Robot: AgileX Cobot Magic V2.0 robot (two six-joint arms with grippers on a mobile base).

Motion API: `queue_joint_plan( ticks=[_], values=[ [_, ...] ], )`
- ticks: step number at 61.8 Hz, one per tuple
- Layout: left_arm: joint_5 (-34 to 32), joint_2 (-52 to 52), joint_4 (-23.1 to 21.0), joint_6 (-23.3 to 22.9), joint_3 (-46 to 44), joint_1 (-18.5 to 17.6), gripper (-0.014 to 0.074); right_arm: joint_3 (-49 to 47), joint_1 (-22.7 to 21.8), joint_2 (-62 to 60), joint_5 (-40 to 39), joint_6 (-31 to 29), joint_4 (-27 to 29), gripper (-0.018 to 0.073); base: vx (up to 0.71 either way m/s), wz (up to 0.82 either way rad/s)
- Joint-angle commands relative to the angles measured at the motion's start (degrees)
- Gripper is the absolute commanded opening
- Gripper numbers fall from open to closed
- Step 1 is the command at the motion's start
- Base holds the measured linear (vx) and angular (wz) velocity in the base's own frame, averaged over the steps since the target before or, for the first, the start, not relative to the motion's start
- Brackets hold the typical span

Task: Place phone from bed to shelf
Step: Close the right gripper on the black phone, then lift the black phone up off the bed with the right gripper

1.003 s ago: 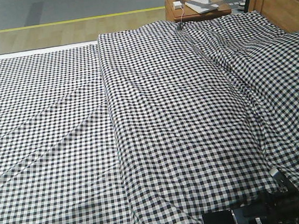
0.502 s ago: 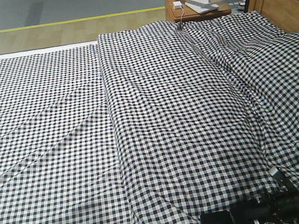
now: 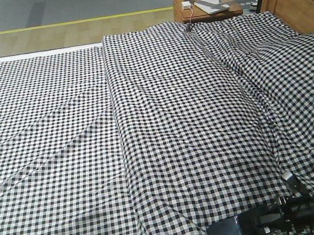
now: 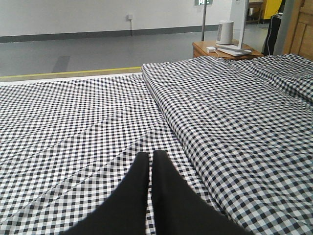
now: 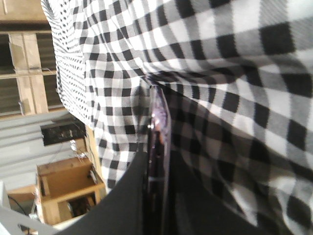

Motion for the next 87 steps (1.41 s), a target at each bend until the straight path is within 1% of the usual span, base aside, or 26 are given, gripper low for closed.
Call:
queue_joint_plan(
  ticks=[1, 11, 20, 29, 44, 49, 53, 67, 77, 87],
  values=[
    [-4.3, -0.3, -0.5, -0.2, 0.2, -0.2, 0.0001, 0.0, 0.1, -6.1, 10.4, 1.3, -1.6, -0.0004, 0.00, 0.00],
    [-4.3, -0.3, -0.5, -0.2, 0.2, -0.2, 0.0001, 0.0, 0.1, -13.2, 10.4, 3.7, -3.3, -0.0004, 0.00, 0.00],
    [-4.3, -0.3, -0.5, -0.2, 0.2, -0.2, 0.0001, 0.0, 0.1, -20.4, 10.4, 6.1, -3.7, -0.0004, 0.00, 0.00],
    [-4.3, -0.3, -0.5, -0.2, 0.2, -0.2, 0.0001, 0.0, 0.2, -29.2, 10.4, 10.2, -4.2, -0.0004, 0.00, 0.00],
    [-4.3, -0.3, -0.5, -0.2, 0.2, -0.2, 0.0001, 0.0, 0.2, -43.6, 10.4, 13.3, -3.9, -0.0003, 0.00, 0.00],
    [-4.3, -0.3, -0.5, -0.2, 0.2, -0.2, 0.0001, 0.0, 0.8, -48.7, 10.4, 13.6, -3.7, -0.0003, 0.00, 0.00],
    [-4.3, -0.3, -0.5, -0.2, 0.2, -0.2, 0.0001, 0.0, 2.0, -52.3, 10.4, 13.6, -3.7, -0.0001, 0.00, 0.00],
    [-4.3, -0.3, -0.5, -0.2, 0.2, -0.2, 0.0001, 0.0, 8.3, -62.0, 10.4, 13.4, -3.7, -0.0001, 0.00, 0.00],
    [-4.3, -0.3, -0.5, -0.2, 0.2, -0.2, 0.0001, 0.0, 12.3, -66.6, 10.4, 15.0, -3.7, -0.0001, 0.00, 0.00],
    [-4.3, -0.3, -0.5, -0.2, 0.2, -0.2, 0.0001, 0.0, 18.1, -70.7, 10.4, 15.1, -3.6, -0.0001, 0.00, 0.00]
  ],
)
